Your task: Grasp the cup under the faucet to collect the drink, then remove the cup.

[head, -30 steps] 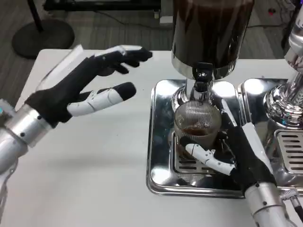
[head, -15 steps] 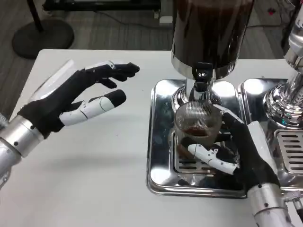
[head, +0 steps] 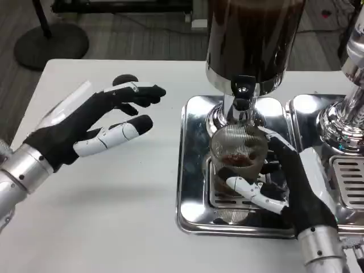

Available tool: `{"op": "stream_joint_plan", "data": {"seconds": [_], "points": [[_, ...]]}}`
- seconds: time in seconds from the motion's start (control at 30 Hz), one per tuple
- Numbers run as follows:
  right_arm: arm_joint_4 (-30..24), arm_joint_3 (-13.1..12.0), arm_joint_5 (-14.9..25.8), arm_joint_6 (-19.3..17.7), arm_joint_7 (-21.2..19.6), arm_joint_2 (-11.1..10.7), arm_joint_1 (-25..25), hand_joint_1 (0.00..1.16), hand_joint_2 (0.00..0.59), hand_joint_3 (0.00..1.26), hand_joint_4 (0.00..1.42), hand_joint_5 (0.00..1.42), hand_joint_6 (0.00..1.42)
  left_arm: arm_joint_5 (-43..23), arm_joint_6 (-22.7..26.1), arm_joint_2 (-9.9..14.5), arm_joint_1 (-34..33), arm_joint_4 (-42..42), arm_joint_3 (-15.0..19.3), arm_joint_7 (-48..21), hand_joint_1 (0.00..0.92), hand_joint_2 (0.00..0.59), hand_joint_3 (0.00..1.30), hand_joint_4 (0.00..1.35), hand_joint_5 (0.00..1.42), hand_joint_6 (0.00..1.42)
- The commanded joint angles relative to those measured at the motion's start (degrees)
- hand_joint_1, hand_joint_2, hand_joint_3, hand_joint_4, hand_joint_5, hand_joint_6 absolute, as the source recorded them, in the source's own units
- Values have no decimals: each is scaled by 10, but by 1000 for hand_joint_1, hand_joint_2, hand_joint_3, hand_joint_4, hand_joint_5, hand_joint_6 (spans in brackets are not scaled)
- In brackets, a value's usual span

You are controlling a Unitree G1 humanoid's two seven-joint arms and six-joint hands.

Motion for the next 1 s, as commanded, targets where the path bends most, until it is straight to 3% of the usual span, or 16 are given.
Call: {"op": "stream_joint_plan", "data": {"seconds": [0.03,1.0], "points": [[-4,-1,-5,-36,-29,8,5,676,191,411,377,441,552,12,-1,7,5,8,-7,5,0,129,271,280,266,371],[-34,-36,-10,-48,-74,14,36,679,193,478,460,584,703,13,-22,-9,-2,36,-62,-14,0,135,255,257,259,367]]}}
